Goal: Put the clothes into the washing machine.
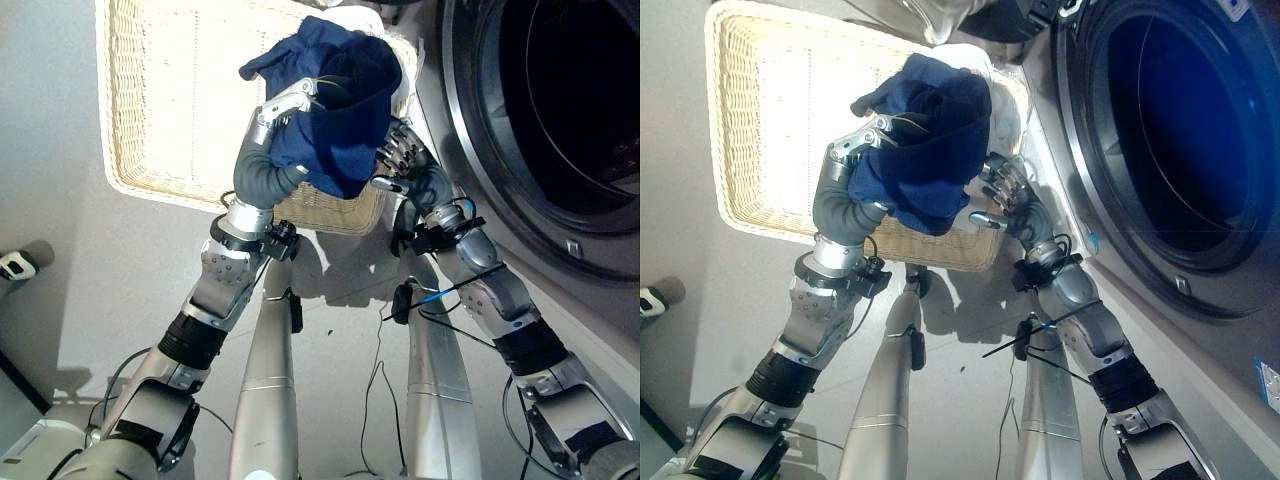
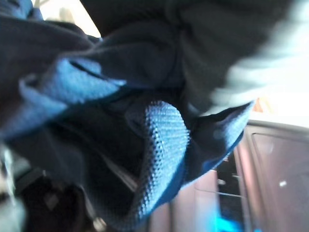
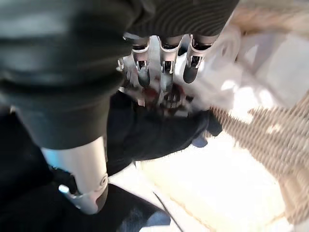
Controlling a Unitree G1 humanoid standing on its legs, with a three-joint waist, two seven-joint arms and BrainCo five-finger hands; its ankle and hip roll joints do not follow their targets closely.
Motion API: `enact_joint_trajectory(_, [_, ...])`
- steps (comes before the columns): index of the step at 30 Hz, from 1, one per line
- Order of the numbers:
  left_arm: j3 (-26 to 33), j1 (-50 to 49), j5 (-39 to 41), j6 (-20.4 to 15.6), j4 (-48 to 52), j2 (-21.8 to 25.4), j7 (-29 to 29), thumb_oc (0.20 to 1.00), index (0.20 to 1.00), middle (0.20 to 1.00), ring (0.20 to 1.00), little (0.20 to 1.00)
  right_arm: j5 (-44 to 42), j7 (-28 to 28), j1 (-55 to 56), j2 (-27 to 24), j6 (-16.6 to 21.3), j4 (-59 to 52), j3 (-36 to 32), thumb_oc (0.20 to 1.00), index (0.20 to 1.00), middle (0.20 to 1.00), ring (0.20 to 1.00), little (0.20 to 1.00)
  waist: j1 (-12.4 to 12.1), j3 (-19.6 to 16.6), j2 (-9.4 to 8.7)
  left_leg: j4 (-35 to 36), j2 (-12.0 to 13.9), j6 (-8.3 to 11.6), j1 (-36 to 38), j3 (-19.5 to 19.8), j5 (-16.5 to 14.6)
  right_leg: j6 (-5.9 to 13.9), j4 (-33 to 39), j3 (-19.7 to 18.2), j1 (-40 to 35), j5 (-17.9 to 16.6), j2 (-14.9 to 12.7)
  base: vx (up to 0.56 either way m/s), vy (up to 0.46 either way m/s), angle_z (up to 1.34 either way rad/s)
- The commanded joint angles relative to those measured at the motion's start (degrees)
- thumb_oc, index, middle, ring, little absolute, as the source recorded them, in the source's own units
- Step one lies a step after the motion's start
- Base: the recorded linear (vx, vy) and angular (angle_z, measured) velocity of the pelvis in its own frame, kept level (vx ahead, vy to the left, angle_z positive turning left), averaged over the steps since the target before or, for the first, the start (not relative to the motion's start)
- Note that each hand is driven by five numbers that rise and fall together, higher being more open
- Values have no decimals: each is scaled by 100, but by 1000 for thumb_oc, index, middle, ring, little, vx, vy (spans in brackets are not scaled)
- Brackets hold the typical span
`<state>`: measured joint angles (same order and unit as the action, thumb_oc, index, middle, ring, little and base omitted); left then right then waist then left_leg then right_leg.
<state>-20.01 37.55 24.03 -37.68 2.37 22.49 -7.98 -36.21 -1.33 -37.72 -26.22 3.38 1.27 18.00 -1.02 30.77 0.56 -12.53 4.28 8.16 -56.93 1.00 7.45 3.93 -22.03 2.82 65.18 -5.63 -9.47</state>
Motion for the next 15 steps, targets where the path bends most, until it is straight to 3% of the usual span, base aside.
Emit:
enact_joint_trajectory(1, [-30,267,593,46,587,-131,-779,200,200,200,200,200,-157,-144,-92,-51,35,-250,94,1000,1000,1000,1000,1000,17,-97,206,-100,-752,-527,-36,15,-152,493,396,643,-339,-263,325,-44,-2,0])
enact_joint_trajectory(4, [-106,407,760,227,647,-171,-1083,200,200,200,200,200,29,-88,-339,-11,17,-151,156,1000,1000,1000,1000,1000,-2,-97,227,-96,-784,-542,-175,-1,-35,448,455,703,-226,-390,299,-14,-2,0])
enact_joint_trajectory(5, [-149,355,793,261,648,-193,-1105,200,200,200,200,200,46,-80,-298,11,3,-133,190,1000,1000,1000,1000,1000,-16,-97,236,-119,-779,-523,-6,35,-176,501,399,653,-372,-248,314,35,1,0])
enact_joint_trajectory(8, [-183,391,915,344,662,-215,-1237,200,200,200,200,200,175,30,-363,25,52,-89,217,1000,1000,1000,1000,1000,-24,-97,250,-131,-789,-526,-16,39,-175,499,387,650,-357,-253,309,13,1,0])
enact_joint_trajectory(11, [-246,575,1139,604,652,-281,-1543,200,200,200,200,200,580,606,-650,88,348,23,168,1000,1000,1000,1000,1000,-28,-97,279,-136,-830,-553,-207,18,-21,443,436,691,-181,-427,286,-30,5,5])
enact_joint_trajectory(14, [-266,584,1207,642,644,-295,-1597,200,200,200,200,200,635,694,-670,106,390,31,154,1000,1000,1000,1000,1000,-27,-97,285,-148,-835,-556,-214,15,-19,442,430,690,-176,-430,285,0,0,0])
enact_joint_trajectory(15, [-315,581,1233,805,658,-409,-1744,200,200,200,200,200,937,1039,-734,187,533,16,129,1000,1000,1000,1000,1000,-28,-97,311,-167,-837,-566,-240,9,-26,440,410,672,-152,-423,284,4,29,4])
